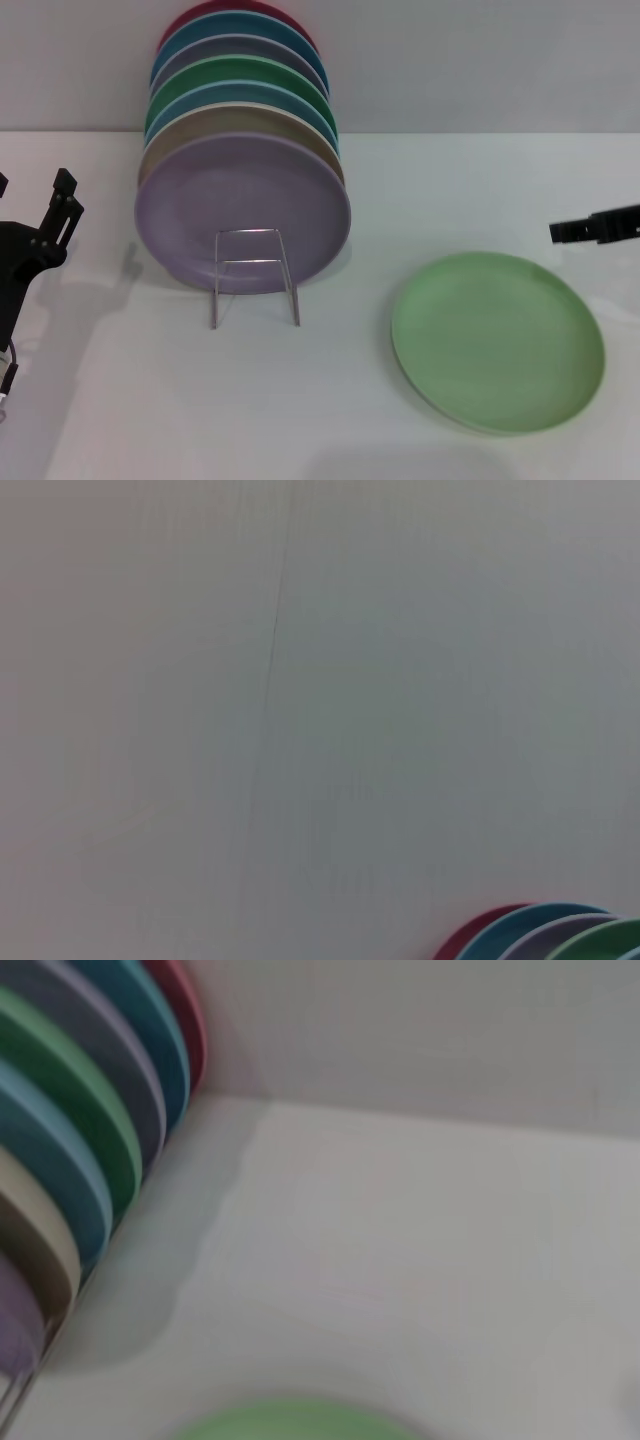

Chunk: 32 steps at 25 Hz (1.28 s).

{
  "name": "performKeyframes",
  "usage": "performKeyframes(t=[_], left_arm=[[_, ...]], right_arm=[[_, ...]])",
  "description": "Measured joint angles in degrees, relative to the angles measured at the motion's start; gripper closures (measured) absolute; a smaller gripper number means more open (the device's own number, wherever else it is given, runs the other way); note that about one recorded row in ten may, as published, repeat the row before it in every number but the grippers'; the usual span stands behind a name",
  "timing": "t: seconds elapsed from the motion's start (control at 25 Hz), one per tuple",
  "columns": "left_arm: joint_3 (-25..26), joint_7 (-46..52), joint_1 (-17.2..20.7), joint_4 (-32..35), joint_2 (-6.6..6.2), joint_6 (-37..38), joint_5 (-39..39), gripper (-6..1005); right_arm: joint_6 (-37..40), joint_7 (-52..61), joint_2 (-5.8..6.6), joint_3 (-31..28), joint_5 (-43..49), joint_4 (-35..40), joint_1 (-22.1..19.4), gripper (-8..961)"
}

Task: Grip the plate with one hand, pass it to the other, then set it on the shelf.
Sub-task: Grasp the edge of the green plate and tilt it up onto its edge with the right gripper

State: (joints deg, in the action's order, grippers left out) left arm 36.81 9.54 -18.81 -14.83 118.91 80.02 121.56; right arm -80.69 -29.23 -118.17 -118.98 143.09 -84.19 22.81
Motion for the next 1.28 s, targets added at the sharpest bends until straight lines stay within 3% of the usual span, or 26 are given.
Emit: performKeyframes(t=[0.16, 0.48, 1.28], left_arm=[[0.18, 0.02, 0.00, -0.11, 0.00, 0.24, 0.00, 216], [0.86, 0.04, 0.21, -0.91, -0.03, 0.60, -0.01, 216], [0.80, 0.04, 0.54, -0.90, -0.18, 1.18, -0.01, 216]], right_arm=[[-5.35, 1.37, 0.47, -2.46, 3.69, 1.96, 2.70, 380], [-7.69, 2.83, 0.75, -2.79, 9.54, 6.07, 5.43, 380], [-3.36, 2.60, 0.61, -2.38, 11.66, 16.01, 7.28, 380]])
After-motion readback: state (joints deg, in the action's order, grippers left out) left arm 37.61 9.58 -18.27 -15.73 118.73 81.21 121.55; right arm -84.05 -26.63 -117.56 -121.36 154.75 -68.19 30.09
